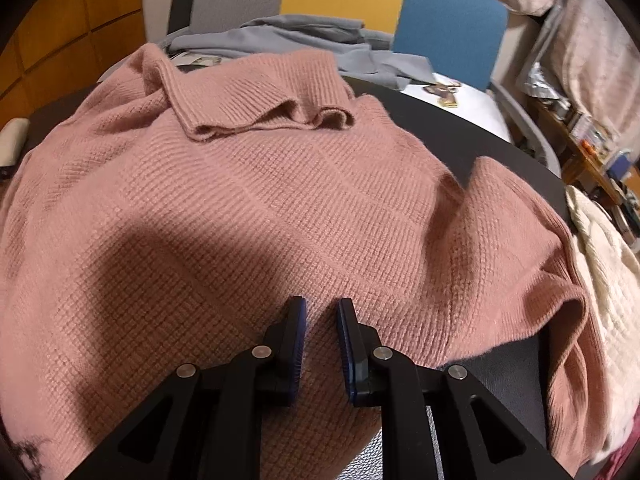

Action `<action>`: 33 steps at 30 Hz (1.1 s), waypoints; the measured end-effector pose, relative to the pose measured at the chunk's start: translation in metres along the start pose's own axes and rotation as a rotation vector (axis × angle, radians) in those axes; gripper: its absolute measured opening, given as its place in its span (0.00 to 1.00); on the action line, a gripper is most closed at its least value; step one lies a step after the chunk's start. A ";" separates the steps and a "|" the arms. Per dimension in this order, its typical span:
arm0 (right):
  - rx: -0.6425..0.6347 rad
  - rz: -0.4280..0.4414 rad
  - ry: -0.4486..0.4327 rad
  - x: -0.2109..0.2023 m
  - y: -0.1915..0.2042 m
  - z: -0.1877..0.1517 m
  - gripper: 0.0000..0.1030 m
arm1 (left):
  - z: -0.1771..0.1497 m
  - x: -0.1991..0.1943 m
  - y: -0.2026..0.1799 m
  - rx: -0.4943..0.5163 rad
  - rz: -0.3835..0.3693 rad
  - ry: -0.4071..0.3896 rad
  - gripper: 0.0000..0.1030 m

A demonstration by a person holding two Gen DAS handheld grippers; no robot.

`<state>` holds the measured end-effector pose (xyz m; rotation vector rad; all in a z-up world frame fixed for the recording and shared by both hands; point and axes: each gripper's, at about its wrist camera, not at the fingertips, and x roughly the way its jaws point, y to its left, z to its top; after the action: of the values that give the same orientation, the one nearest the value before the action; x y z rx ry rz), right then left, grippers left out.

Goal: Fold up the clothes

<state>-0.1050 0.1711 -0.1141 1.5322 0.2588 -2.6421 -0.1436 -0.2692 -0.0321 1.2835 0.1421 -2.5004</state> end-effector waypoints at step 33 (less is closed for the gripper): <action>0.183 0.327 -0.180 0.024 0.024 0.268 0.57 | -0.077 -0.009 -0.190 0.397 -0.282 -0.110 0.09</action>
<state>-0.3423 0.0989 -0.0068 1.2403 -0.2318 -2.5684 -0.1420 -0.0702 -0.0822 1.3424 -0.2271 -2.9420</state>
